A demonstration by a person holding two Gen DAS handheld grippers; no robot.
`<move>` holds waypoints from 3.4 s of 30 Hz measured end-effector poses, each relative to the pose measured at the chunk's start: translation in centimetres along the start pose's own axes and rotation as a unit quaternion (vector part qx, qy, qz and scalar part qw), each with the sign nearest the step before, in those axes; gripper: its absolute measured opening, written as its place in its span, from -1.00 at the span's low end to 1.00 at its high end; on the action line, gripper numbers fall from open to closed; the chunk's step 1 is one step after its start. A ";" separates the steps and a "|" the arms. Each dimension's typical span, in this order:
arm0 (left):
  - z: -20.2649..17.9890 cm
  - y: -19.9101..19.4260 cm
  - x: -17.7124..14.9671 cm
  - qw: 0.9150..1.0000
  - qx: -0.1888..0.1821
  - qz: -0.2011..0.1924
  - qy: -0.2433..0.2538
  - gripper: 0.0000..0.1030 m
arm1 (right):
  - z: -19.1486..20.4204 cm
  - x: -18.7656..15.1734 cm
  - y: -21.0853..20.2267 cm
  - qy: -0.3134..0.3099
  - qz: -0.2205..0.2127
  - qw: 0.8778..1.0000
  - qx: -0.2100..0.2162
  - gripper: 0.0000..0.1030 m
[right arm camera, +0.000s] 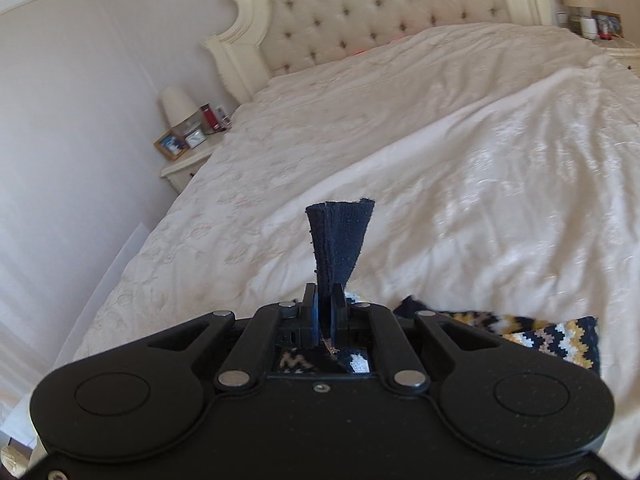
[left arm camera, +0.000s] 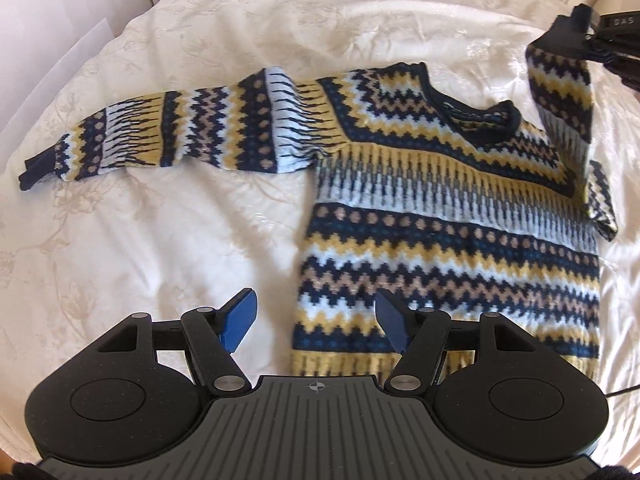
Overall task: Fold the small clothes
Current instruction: 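Carry the cuff across the sweater body and open the right tool, then grasp the other navy sleeve cuff with the left tool and lift it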
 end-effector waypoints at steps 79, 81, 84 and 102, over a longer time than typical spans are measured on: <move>30.3 9.7 9.7 0.959 0.044 -0.112 -0.255 0.44 | 5.9 -15.5 1.0 -0.036 0.137 0.988 -0.059 0.94; 30.8 10.6 10.2 0.959 0.040 -0.113 -0.255 0.44 | 6.5 -15.7 1.1 -0.037 0.140 0.988 -0.059 0.94; 31.2 12.0 10.9 0.958 0.030 -0.107 -0.265 0.44 | 7.2 -16.0 1.2 -0.042 0.144 0.987 -0.057 0.94; 26.3 2.9 15.5 0.956 -0.010 -0.198 -0.217 -0.90 | 5.8 -17.8 -0.1 -0.033 0.163 0.985 -0.041 0.94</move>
Point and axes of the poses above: each gripper's, at about its wrist camera, not at the fingertips, and y roughly the way its jaws point, z to its left, x to its top, the point moved 10 cm from there along y, roughly the way its jaws point, and after that the axes turned 2 degrees about x, right-handed, at the moved point
